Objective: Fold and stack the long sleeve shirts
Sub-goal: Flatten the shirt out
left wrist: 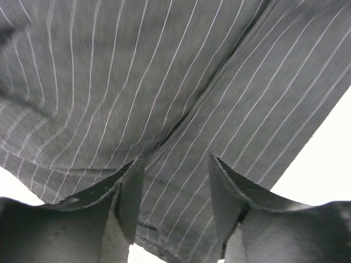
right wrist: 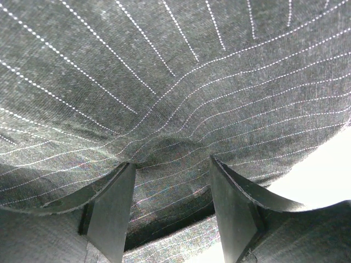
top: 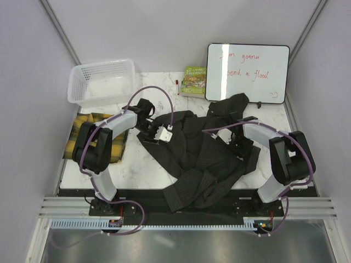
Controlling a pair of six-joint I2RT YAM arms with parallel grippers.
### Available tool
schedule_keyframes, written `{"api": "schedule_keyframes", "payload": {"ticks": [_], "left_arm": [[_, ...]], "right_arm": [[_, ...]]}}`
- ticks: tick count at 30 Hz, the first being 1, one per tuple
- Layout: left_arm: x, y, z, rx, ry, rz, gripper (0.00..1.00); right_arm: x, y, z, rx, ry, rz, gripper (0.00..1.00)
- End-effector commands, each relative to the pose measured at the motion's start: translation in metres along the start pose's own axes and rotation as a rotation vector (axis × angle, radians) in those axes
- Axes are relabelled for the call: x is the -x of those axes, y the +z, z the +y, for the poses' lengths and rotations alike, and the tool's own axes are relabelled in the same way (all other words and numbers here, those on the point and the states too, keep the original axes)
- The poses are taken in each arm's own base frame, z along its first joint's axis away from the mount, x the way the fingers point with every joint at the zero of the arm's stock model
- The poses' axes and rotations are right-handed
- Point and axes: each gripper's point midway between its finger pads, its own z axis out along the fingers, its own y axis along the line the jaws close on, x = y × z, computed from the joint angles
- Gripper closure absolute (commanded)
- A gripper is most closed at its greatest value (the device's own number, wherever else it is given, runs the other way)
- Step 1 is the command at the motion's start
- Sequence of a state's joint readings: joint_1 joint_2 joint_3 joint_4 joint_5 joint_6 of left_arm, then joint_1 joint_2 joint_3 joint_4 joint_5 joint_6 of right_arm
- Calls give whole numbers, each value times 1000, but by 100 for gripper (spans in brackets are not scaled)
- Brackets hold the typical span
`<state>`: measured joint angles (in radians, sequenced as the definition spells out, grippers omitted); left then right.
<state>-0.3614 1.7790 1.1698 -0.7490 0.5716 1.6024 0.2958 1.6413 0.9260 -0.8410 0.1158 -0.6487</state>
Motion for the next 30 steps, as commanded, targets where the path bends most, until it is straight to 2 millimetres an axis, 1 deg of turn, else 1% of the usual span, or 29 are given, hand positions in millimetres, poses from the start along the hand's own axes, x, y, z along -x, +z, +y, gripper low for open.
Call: {"api": "schedule_keyframes", "payload": {"ticks": [1,5,8,10,11,13,14,16,17,19,20,22,23,24,25,26,28,29,30], "left_arm": [[-14,-4,31,59,86,40,41],[-14,0,37,61,77,24,39],[-19,2,37,50,86,40,39],[-26,5,32,23,90,63,39],[-27,5,32,14,103,67,40],[-30,9,22,-28,91,72,42],[-30,9,22,-39,102,73,43],[-34,12,16,-75,82,80,50],[-34,10,20,-74,83,84,53],[-37,14,15,-112,57,88,57],[-37,13,18,-112,54,90,62],[-36,12,18,-122,48,85,67],[-35,10,17,-128,49,88,72],[-35,10,16,-131,53,90,74],[-34,8,15,-131,55,91,77],[-33,6,14,-129,58,92,83],[-30,3,12,-122,48,87,89],[-25,-3,15,-102,55,85,93],[-21,-4,15,-92,50,72,95]], "right_arm": [[-3,7,-21,-72,-7,8,37],[-5,6,-24,-76,-5,7,37],[-4,5,-27,-79,1,3,37],[-2,3,-30,-85,8,-5,37],[-2,3,-31,-84,12,-6,37],[-1,1,-34,-87,15,-9,37],[-1,0,-35,-89,19,-11,36],[0,0,-36,-86,22,-15,37],[0,-1,-36,-86,22,-15,37],[0,0,-35,-81,23,-13,37],[0,0,-36,-83,23,-15,37],[-1,1,-35,-81,23,-11,37],[-2,1,-35,-80,22,-9,37],[-3,2,-34,-78,20,-3,37],[-3,2,-35,-78,23,-5,37],[-2,2,-36,-82,21,-5,37],[-2,3,-37,-82,21,-3,37],[-1,3,-38,-85,23,-4,37],[-1,4,-39,-87,21,0,37]]}}
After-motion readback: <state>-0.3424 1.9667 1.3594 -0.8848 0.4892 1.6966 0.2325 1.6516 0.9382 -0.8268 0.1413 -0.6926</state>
